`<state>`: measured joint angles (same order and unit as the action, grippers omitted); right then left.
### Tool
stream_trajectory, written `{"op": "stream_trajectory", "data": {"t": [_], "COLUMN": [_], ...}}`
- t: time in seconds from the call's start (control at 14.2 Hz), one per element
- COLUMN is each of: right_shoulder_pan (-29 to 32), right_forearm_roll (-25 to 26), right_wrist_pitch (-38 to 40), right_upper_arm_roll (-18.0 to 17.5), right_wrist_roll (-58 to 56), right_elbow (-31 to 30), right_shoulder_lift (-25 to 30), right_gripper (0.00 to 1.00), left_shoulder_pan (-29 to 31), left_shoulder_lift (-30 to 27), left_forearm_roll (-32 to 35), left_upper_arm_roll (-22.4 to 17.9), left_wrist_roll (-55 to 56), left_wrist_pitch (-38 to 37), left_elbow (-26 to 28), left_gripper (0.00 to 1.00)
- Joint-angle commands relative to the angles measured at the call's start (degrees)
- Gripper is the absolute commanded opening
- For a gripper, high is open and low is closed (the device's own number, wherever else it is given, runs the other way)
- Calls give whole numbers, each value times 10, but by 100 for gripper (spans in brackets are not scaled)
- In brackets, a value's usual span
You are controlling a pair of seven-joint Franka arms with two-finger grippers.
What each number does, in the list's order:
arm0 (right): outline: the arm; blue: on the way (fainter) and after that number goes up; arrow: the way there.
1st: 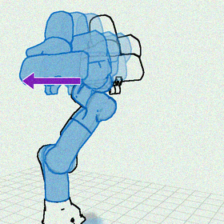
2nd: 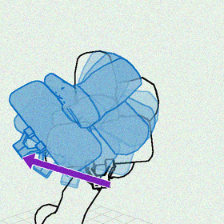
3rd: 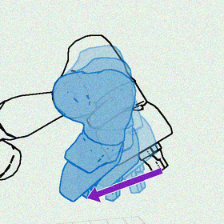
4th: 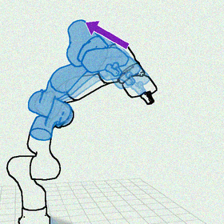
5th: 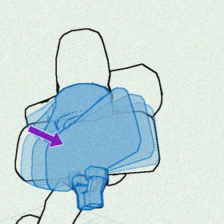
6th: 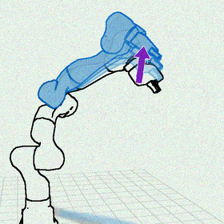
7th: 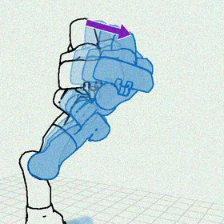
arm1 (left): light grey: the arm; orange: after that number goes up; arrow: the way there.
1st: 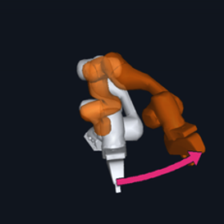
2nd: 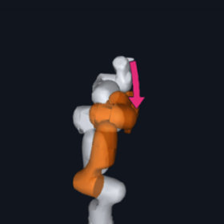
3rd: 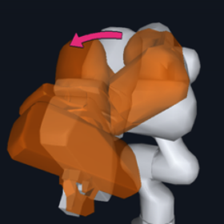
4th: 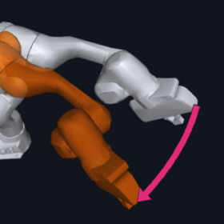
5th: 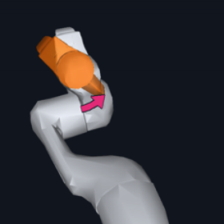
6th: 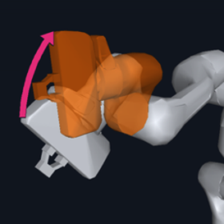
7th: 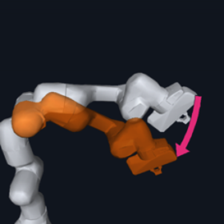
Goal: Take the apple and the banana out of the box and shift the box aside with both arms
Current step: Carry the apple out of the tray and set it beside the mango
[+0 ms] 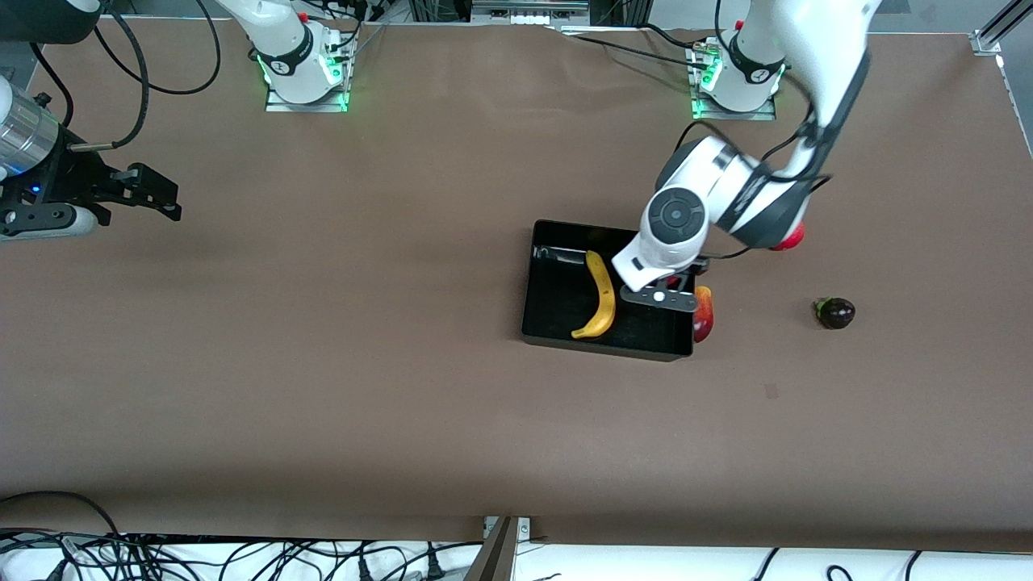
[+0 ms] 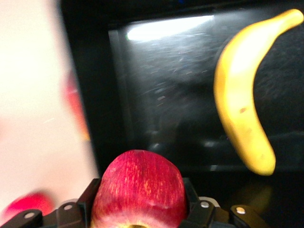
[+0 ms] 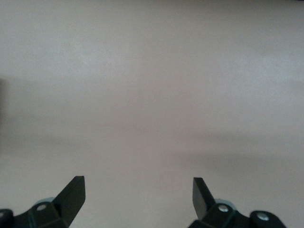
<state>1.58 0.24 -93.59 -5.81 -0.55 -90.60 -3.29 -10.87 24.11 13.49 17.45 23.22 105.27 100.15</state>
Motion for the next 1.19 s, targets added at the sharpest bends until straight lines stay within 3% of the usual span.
{"op": "stream_trajectory", "data": {"t": [0.0,0.07,0.21,0.42,0.63,0.77,0.84,1.12], "right_shoulder_pan": [4,3,4,3,3,3,3,3], "right_forearm_roll": [-1,-1,-1,0,0,0,0,-1], "right_wrist_pitch": [2,1,1,2,2,1,2,1], "right_upper_arm_roll": [-6,-7,-7,-7,-7,-7,-7,-7], "right_wrist_roll": [1,1,1,0,0,0,0,0], "right_elbow": [3,3,3,3,3,3,3,3], "right_shoulder_lift": [5,5,5,5,5,5,5,5], "right_gripper": [100,100,100,100,100,100,100,100], "left_shoulder_pan": [66,93,141,202,214,222,221,220], "left_shoulder_lift": [-4,-6,-12,-38,-40,-21,-18,-41], "left_forearm_roll": [5,5,8,6,5,6,5,6], "left_upper_arm_roll": [3,6,7,30,36,36,36,37], "left_wrist_roll": [-82,-105,-138,-185,-185,-179,-175,-179], "left_wrist_pitch": [-88,-93,-63,91,224,245,244,190], "left_elbow": [-37,-26,21,154,245,251,251,217], "left_gripper": [19,25,24,24,28,52,100,100]}}
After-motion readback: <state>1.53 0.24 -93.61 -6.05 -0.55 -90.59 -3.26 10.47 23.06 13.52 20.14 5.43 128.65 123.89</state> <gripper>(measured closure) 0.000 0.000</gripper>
